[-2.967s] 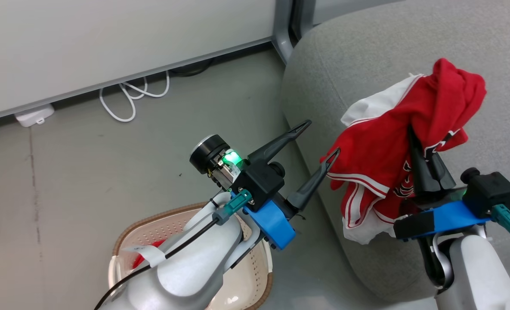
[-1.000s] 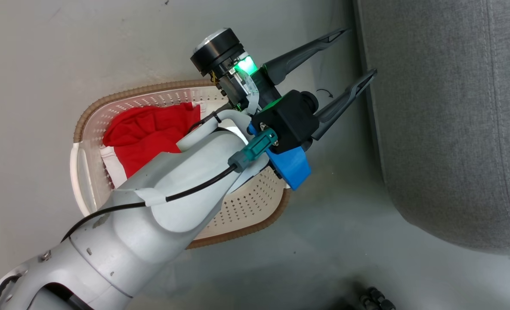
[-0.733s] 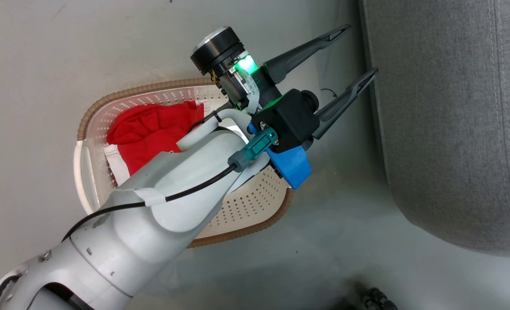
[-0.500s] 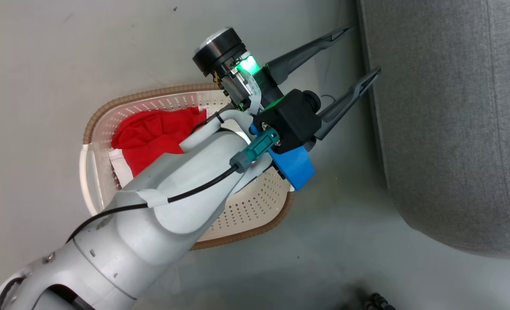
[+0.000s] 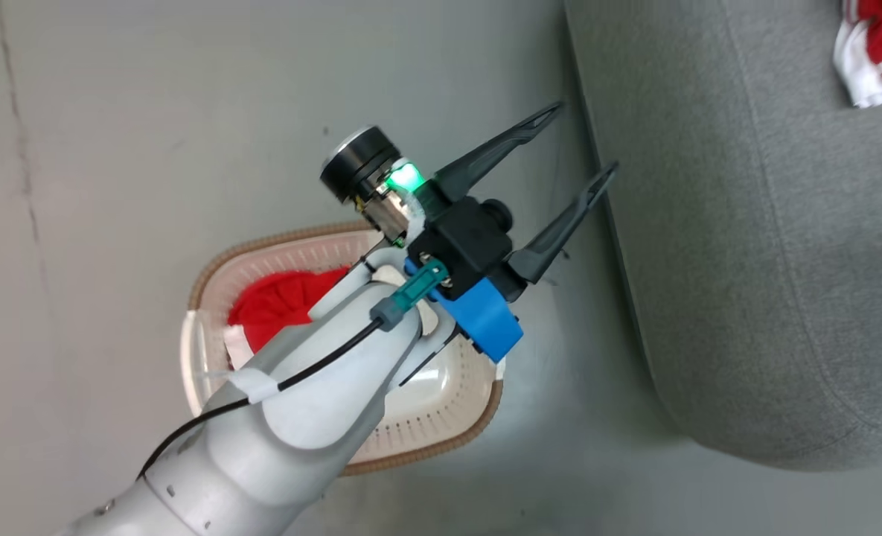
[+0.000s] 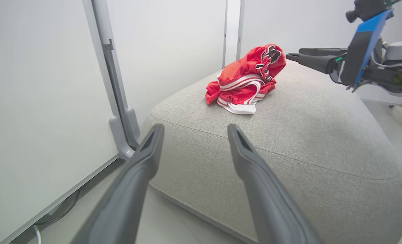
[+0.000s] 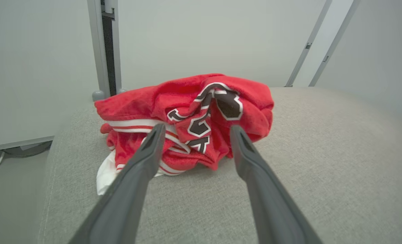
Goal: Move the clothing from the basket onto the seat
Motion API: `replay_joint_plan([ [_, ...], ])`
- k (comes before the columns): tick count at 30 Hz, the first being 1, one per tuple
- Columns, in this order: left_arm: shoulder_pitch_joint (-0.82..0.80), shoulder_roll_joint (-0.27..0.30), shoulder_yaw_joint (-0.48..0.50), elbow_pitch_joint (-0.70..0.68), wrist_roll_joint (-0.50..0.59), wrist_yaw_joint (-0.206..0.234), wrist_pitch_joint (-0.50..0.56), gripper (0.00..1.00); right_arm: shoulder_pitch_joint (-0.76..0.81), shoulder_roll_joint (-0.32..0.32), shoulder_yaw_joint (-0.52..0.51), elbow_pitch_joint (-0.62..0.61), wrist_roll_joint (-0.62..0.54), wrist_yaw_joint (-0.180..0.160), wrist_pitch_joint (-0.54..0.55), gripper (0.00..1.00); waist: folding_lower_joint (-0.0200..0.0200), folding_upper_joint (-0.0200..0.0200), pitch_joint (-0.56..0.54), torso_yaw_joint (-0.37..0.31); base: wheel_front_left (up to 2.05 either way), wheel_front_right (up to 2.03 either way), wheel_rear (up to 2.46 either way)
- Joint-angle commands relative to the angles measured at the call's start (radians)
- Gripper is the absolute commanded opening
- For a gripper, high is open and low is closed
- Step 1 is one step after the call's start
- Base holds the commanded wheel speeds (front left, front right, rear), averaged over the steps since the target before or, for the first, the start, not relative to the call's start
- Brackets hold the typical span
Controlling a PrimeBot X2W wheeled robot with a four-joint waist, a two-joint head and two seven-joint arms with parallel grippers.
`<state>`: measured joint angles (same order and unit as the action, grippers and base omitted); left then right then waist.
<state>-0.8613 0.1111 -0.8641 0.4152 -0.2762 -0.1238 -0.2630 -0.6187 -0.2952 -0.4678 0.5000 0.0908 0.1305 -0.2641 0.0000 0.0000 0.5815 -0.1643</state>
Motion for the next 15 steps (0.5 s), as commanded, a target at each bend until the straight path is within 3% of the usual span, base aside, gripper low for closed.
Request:
replay_joint_plan([
  [1, 0.03, -0.001, 0.02, -0.005, -0.006, 0.006, -0.003, 1.0, 0.035, 0.011, 0.017, -0.028, 0.007, 0.0, -0.001, 1.0, 0.0, 0.0, -0.077, 0.016, 0.0, 0.0, 0.0],
  [15, 0.264, 0.011, 0.224, -0.008, -0.019, 0.029, -0.003, 1.0, 0.205, 0.133, 0.253, -0.2, 0.039, 0.0, -0.001, 1.0, 0.0, 0.0, -0.297, 0.108, 0.0, 0.0, 0.0],
])
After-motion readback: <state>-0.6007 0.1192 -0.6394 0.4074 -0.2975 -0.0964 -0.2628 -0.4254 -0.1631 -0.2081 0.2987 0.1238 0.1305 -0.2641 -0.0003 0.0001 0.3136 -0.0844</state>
